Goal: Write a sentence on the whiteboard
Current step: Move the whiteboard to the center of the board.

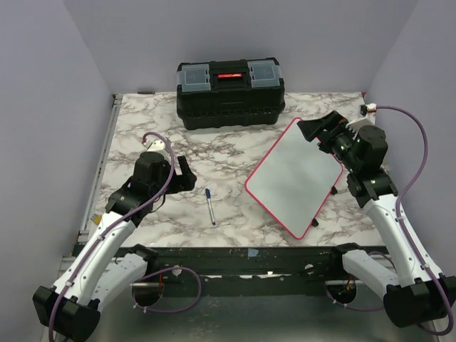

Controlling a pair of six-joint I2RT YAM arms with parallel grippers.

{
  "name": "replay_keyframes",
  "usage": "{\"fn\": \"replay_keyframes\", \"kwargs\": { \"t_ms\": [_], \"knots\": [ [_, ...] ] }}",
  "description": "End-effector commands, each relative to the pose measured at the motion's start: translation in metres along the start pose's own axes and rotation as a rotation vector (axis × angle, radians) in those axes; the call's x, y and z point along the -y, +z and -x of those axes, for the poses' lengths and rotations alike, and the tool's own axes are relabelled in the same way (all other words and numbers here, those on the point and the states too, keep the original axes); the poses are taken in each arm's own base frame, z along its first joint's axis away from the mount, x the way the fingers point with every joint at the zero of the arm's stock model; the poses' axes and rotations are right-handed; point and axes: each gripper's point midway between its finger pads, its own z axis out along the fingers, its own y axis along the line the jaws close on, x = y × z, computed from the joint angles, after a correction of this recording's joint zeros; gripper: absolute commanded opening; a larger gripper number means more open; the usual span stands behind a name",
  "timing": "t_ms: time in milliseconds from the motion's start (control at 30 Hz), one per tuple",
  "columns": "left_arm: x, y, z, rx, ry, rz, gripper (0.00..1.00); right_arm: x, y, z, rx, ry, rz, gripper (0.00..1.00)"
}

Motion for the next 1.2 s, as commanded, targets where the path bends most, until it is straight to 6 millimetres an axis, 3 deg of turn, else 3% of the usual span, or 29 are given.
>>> {"fn": "replay_keyframes", "kwargs": {
  "t_ms": [0,233,467,533,700,800,967,1067,1167],
  "knots": [
    [-0.003,0.010,-0.007,-0.001,-0.046,0.034,0.82,-0.003,-0.005,-0.006,-0.060,0.026,-0.016,1.00],
    [-0.003,0.027,-0.015,-0.010,-0.079,0.046,0.77,-0.007,-0.016,-0.014,-0.111,-0.032,0.012,1.00],
    [0.019,0.045,-0.019,-0.032,-0.067,-0.026,0.69,0.004,-0.025,-0.017,-0.145,-0.102,-0.046,1.00],
    [0.023,0.050,-0.020,-0.044,-0.064,-0.028,0.68,0.024,-0.028,-0.015,-0.130,-0.104,-0.164,1.00],
    [0.034,0.058,-0.022,-0.059,-0.056,-0.053,0.60,0.107,-0.045,-0.013,-0.032,-0.074,-0.588,1.00],
    [0.047,0.058,-0.021,-0.058,-0.050,-0.103,0.59,0.147,-0.053,-0.016,0.011,-0.108,-0.765,1.00],
    [0.075,0.051,-0.010,-0.057,-0.023,-0.192,0.59,0.192,-0.061,-0.025,0.024,-0.062,-0.944,1.00],
    [0.089,0.048,-0.001,-0.052,-0.018,-0.234,0.59,0.231,-0.069,-0.031,0.009,0.030,-1.011,0.99],
    [0.102,0.044,0.008,-0.048,-0.012,-0.272,0.59,0.268,-0.086,-0.034,-0.008,0.064,-1.127,0.88]
  ]
}}
